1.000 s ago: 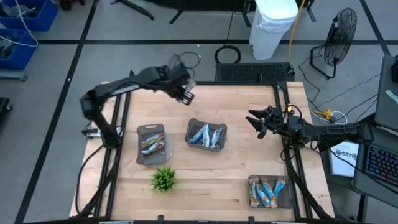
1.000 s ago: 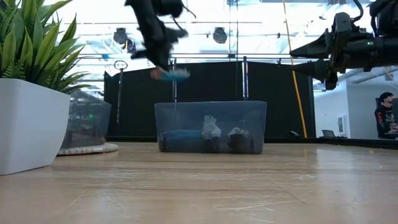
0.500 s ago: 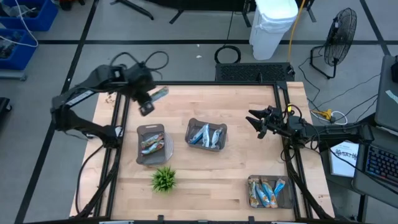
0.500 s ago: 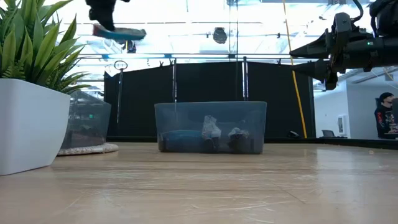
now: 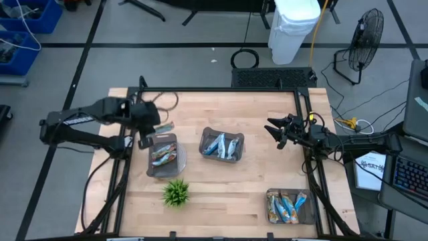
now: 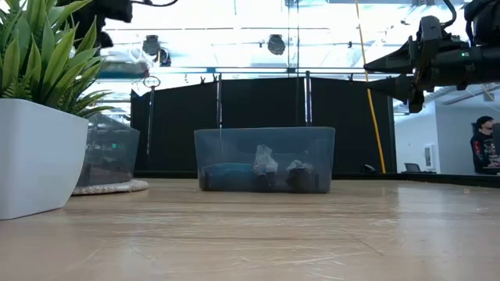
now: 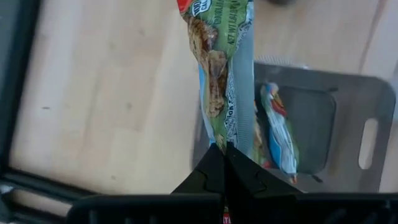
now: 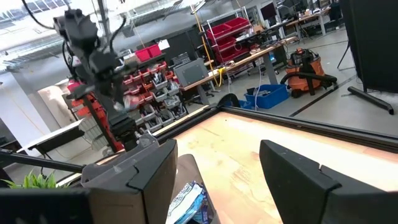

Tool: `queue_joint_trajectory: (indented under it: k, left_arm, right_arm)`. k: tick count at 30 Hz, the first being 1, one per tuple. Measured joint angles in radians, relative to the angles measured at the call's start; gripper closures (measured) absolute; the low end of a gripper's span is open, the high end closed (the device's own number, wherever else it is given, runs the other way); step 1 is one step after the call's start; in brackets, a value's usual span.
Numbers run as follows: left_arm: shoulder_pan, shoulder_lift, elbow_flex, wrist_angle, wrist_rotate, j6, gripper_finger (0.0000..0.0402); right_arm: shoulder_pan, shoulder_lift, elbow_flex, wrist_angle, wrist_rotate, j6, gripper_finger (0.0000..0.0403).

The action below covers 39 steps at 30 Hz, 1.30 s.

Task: Pick and place Granola Bars by type
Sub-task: Put the red granola bar into the middle left black bin

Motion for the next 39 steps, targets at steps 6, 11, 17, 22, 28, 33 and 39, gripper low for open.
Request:
queue_joint_trajectory:
  k: [6, 11, 17, 22, 28, 33, 39]
  left_arm:
    - [-0.131, -0.053, -0.177, 0.096, -0.001, -0.125, 0.0401]
    - [-0.252, -0.074, -0.280, 0.180, -0.002, -0.274, 0.0401]
    - [-0.390, -0.079, -0.369, 0.285, -0.003, -0.425, 0.0401]
    - [-0.471, -0.080, -0.410, 0.361, -0.004, -0.521, 0.0401]
    - [-0.530, -0.079, -0.460, 0.434, -0.004, -0.605, 0.0401]
    - [-0.558, -0.079, -0.519, 0.435, -0.004, -0.652, 0.0401]
    - [-0.590, -0.079, -0.586, 0.521, 0.012, -0.643, 0.0401]
  right_arm:
    - [0.000, 0.000, 0.000, 0.000, 0.000, 0.000, 0.0181]
    - [0.000, 0.000, 0.000, 0.000, 0.000, 0.000, 0.0181]
    - [0.000, 0.000, 0.000, 0.000, 0.000, 0.000, 0.0181]
    - [0.000, 0.000, 0.000, 0.000, 0.000, 0.000, 0.0181]
    - [0.000, 0.000, 0.000, 0.000, 0.000, 0.000, 0.0181]
    - [0.000, 0.000, 0.000, 0.000, 0.000, 0.000, 0.0181]
    - [0.000, 0.000, 0.000, 0.000, 0.000, 0.000, 0.0181]
